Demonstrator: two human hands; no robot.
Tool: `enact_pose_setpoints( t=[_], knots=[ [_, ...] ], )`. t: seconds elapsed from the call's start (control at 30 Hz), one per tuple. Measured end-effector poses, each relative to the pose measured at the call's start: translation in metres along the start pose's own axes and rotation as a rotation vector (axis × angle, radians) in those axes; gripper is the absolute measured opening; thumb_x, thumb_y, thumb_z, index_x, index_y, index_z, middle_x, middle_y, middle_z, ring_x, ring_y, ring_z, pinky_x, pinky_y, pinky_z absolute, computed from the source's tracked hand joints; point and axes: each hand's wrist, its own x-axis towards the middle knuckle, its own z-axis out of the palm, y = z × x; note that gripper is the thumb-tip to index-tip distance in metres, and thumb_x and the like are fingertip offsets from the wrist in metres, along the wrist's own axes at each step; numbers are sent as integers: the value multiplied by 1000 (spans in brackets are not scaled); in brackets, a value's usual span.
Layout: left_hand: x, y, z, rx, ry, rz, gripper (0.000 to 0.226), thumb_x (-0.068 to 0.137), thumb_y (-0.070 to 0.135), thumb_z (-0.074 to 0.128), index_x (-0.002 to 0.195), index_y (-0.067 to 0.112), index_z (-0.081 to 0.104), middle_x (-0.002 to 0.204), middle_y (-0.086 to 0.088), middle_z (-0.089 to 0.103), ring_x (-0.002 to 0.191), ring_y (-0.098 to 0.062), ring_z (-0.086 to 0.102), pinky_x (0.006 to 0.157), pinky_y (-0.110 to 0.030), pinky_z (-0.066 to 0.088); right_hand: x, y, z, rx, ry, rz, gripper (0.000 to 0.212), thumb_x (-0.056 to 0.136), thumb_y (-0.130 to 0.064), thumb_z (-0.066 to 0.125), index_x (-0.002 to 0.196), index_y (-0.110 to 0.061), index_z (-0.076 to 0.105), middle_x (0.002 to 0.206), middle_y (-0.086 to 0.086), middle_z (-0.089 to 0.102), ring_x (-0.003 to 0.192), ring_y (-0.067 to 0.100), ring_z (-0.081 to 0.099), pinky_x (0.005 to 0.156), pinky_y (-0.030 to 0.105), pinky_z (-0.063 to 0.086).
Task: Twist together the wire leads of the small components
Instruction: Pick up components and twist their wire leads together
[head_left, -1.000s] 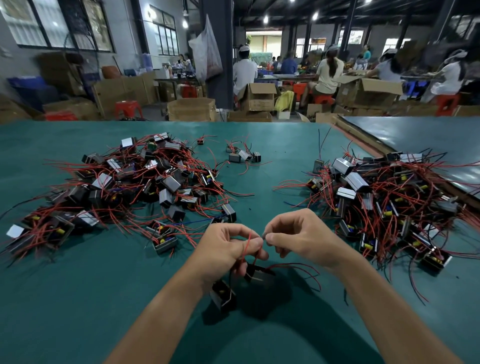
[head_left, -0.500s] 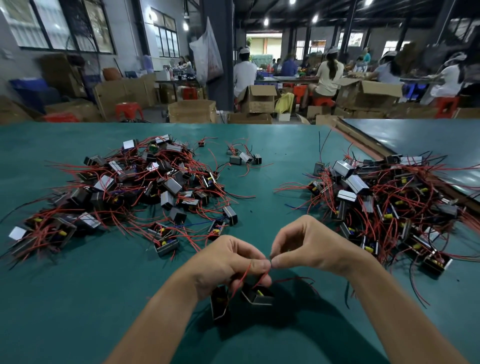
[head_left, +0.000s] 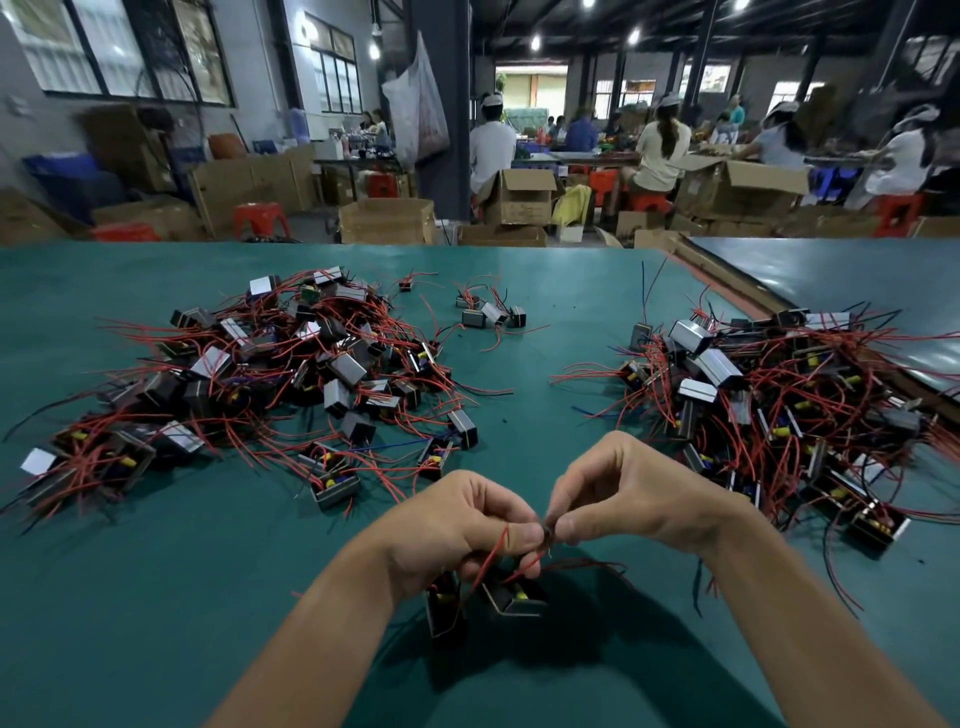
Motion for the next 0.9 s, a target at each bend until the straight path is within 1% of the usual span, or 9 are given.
enact_pose_setpoints(
  t=[0.17, 0.3, 0.37, 0.43, 0.47, 0.57, 0.67, 0.77, 0.9],
  knots=[
    [1, 0, 0, 38, -11, -8, 16, 83, 21, 72, 67, 18, 73, 62, 3, 68, 34, 1, 40, 34, -10, 27, 2, 2, 0, -14, -20, 16, 14, 74, -2, 78, 75, -17, 78, 69, -1, 72, 61, 3, 61, 60, 14, 47],
    [4, -2, 0, -29, 72, -1, 12, 80, 20, 70, 69, 16, 72, 65, -2, 70, 38, -2, 45, 34, -10, 29, 5, 3, -1, -8, 92, -1, 10, 72, -4, 76, 71, -13, 74, 63, 5, 67, 55, 10, 58, 58, 19, 49],
    [5, -3, 0, -52, 119, 3, 9, 75, 24, 71, 74, 15, 73, 67, -5, 71, 42, -7, 45, 35, -11, 29, 7, 4, 0, 9, 140, 6, 8, 71, -4, 73, 70, -11, 71, 62, 6, 66, 54, 12, 57, 58, 21, 50],
    [6, -4, 1, -78, 145, 4, 14, 74, 24, 72, 82, 12, 70, 68, -7, 70, 42, -5, 49, 36, -11, 30, 8, 4, 1, 13, 157, 28, 4, 72, -5, 69, 71, -8, 67, 61, 6, 65, 54, 13, 56, 58, 22, 51],
    [7, -5, 1, -83, 161, 2, 15, 75, 23, 72, 84, 11, 69, 68, -7, 71, 41, -4, 49, 37, -11, 31, 8, 4, 1, 14, 161, 37, 4, 72, -5, 68, 72, -8, 66, 61, 6, 65, 54, 14, 56, 58, 22, 50],
    [9, -5, 0, -62, 232, 7, 3, 86, 13, 68, 83, 12, 69, 70, -6, 71, 40, -5, 42, 39, -14, 32, 9, 4, 2, 21, 173, 30, 3, 72, -5, 68, 72, -7, 65, 62, 8, 64, 55, 16, 55, 58, 23, 50],
    [10, -5, -2, -79, 278, 17, 6, 87, 11, 67, 81, 10, 68, 70, -6, 71, 39, -7, 41, 39, -15, 33, 10, 5, 3, 10, 191, -15, 5, 74, -4, 71, 73, -8, 68, 62, 9, 63, 57, 18, 55, 58, 24, 50],
    [10, -5, -2, -89, 265, 17, 7, 81, 15, 70, 79, 8, 69, 70, -7, 72, 36, -6, 41, 36, -14, 32, 11, 6, 4, -37, 193, -74, 10, 77, 2, 76, 75, -6, 70, 63, 11, 62, 57, 16, 55, 57, 23, 48],
    [8, -6, -4, -74, 182, -4, 13, 71, 24, 73, 72, 11, 74, 67, -6, 70, 37, -4, 39, 34, -13, 29, 11, 9, 4, -12, 154, -88, 11, 70, -8, 82, 73, -11, 73, 66, 9, 65, 58, 14, 55, 57, 20, 48]
  ],
)
